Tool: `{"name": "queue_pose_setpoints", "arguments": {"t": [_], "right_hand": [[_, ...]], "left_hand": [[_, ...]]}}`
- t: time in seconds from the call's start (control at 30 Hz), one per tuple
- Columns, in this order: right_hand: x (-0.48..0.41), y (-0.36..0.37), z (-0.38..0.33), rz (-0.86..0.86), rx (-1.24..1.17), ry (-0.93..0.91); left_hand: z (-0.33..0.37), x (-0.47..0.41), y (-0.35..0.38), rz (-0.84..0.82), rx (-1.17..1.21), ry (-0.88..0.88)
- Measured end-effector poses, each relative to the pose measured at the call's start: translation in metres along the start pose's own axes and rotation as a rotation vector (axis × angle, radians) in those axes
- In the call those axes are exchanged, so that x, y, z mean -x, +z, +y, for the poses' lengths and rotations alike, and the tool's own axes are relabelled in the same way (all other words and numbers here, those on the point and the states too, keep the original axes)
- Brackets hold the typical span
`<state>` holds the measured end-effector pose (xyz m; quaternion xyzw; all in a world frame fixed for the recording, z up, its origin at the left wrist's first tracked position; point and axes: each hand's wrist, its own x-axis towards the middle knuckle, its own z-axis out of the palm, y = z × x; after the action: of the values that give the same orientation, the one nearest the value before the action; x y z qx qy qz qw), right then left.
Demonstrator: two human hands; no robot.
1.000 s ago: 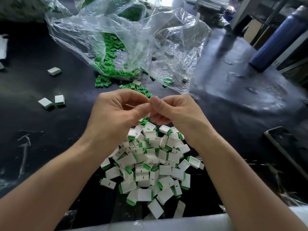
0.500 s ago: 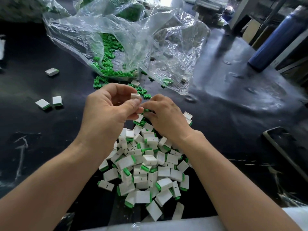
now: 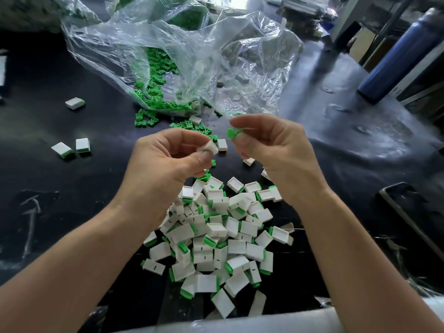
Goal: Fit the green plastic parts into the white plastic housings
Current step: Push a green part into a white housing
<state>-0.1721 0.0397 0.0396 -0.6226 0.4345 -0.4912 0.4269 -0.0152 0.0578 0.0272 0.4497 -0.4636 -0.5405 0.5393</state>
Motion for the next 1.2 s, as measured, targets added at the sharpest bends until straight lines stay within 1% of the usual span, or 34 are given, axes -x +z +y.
{"name": "queue_pose_setpoints", "arguments": {"t": [0.1,0.23,0.5,0.6,0.7,0.83,0.93,1.0,1.07,1.2], "right_hand": [[0.0031,0.0056,-0.0066,-0.050,0.009,-0.001],[0.0041,0.0070,-0.0096,-0.076,0.024,0.009],[0.0055,0.0082,-0.0082,-0.141,0.134,0.007],[0.0065,0.0085,-0.0079,-0.146,0.235,0.006],[0.0071,0.0080,-0.0090,-0.162,0.293,-0.005],[0.0078,0.0051,-0.0106,-0.175,0.397,-0.029],[0.0091,0.0075,-0.0098,-0.151,0.414,-0.039],[0.0086,0.0096,-0.0089,-0.123,0.328,-0.017],[0.0078,0.0103,-0.0081,-0.102,0.264,0.014],[0.0074,0.0098,-0.0064,-0.143,0.352,0.044]], "left_hand": [[-0.0001,0.0006,0.0005,-0.016,-0.024,-0.007],[0.0014,0.0009,-0.0004,-0.021,-0.065,-0.001],[0.0043,0.0031,0.0007,-0.049,-0.087,0.035],[0.0038,0.0035,0.0008,-0.049,-0.179,0.094],[0.0033,0.0044,0.0006,-0.058,-0.231,0.114],[0.0019,0.0065,-0.0004,-0.052,-0.368,0.163],[0.0020,0.0066,-0.0003,-0.041,-0.421,0.187],[0.0037,0.0056,-0.0004,-0.042,-0.379,0.188],[0.0062,0.0048,-0.0006,-0.056,-0.284,0.161],[0.0075,0.0046,-0.0009,-0.060,-0.236,0.143]]}}
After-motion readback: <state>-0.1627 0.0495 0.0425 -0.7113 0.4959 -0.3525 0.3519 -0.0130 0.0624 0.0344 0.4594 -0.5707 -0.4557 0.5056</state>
